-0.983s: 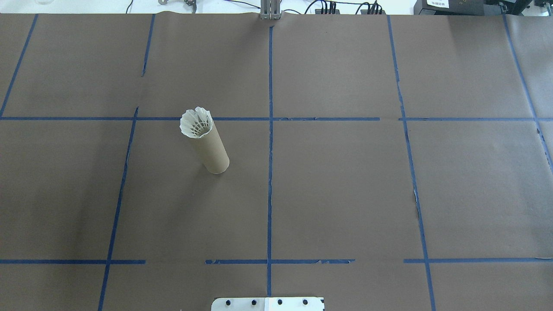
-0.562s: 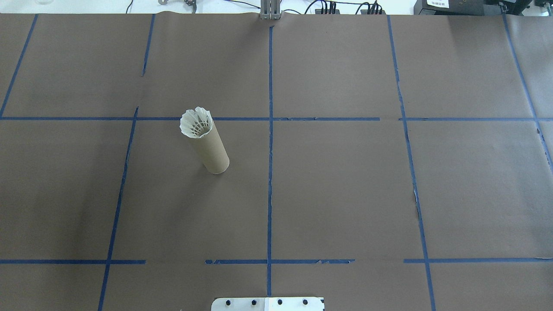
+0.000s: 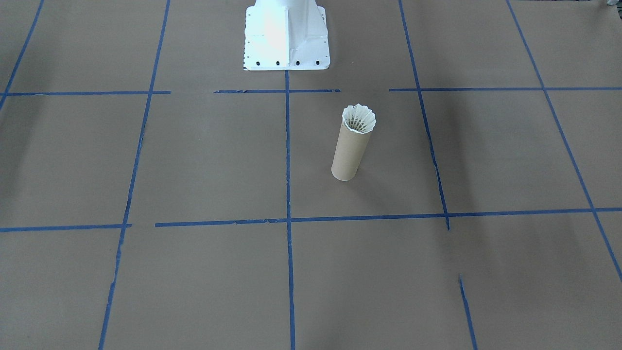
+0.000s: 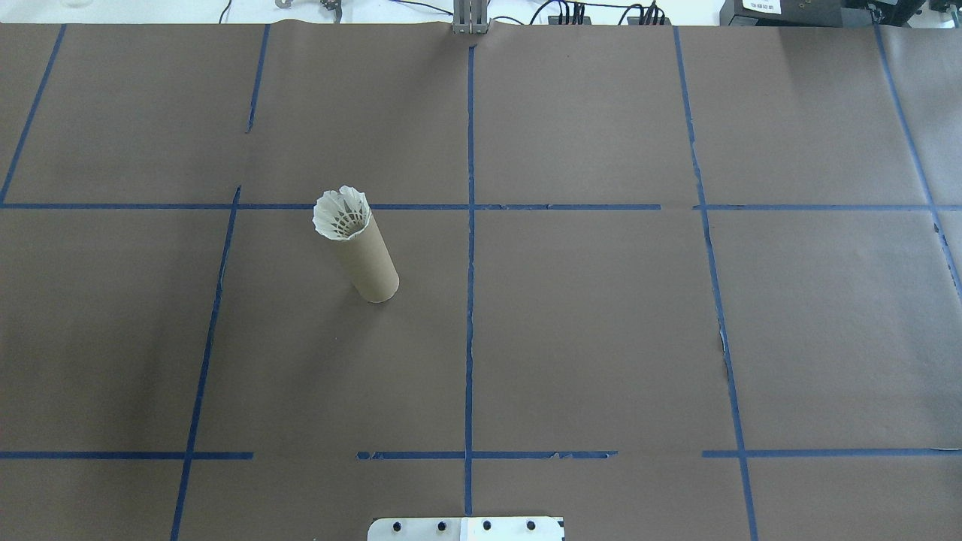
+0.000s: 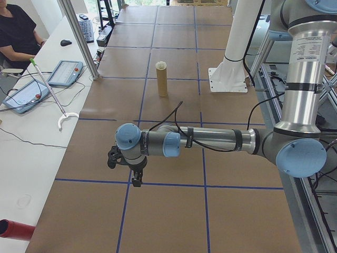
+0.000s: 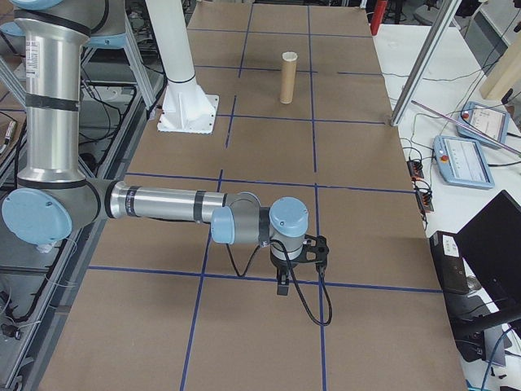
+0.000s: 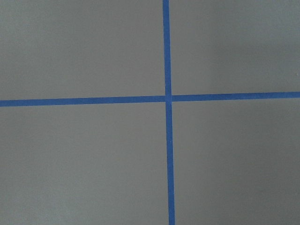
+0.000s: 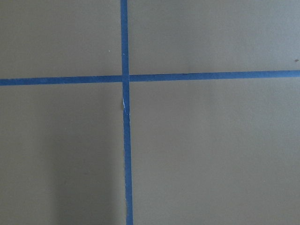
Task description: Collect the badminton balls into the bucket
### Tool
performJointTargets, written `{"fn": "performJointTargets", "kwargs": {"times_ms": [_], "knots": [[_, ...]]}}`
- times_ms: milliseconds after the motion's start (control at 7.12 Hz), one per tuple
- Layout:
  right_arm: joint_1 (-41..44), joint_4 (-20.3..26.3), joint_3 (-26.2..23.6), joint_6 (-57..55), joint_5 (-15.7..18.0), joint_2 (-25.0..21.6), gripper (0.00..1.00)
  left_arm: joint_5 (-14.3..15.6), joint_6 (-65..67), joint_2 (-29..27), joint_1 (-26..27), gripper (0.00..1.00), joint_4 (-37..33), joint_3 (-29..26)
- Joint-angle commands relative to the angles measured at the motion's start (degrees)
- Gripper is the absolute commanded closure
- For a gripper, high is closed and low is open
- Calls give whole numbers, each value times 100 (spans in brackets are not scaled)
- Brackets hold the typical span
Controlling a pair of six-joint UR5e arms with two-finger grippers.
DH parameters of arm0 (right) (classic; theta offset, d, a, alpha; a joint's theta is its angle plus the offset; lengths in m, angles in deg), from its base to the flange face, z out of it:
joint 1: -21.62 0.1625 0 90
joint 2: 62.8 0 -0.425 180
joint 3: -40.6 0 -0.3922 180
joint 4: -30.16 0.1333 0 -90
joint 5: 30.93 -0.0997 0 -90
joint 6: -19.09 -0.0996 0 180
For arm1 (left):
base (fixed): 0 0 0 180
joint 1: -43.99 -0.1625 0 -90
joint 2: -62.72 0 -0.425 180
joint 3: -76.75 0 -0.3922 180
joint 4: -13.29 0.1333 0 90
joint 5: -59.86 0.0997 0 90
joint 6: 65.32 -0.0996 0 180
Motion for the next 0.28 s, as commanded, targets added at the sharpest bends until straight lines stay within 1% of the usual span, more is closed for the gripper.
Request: {"fn": "performJointTargets", "kwargs": {"times_ms": [0,140], "knots": [[-2,0,-5,2,-7,-6,0,-12,-1,-10,0,0,-8,-3],[-2,0,-5,2,2,3,0,-3,-1,-10,0,0,-9,-3]]}}
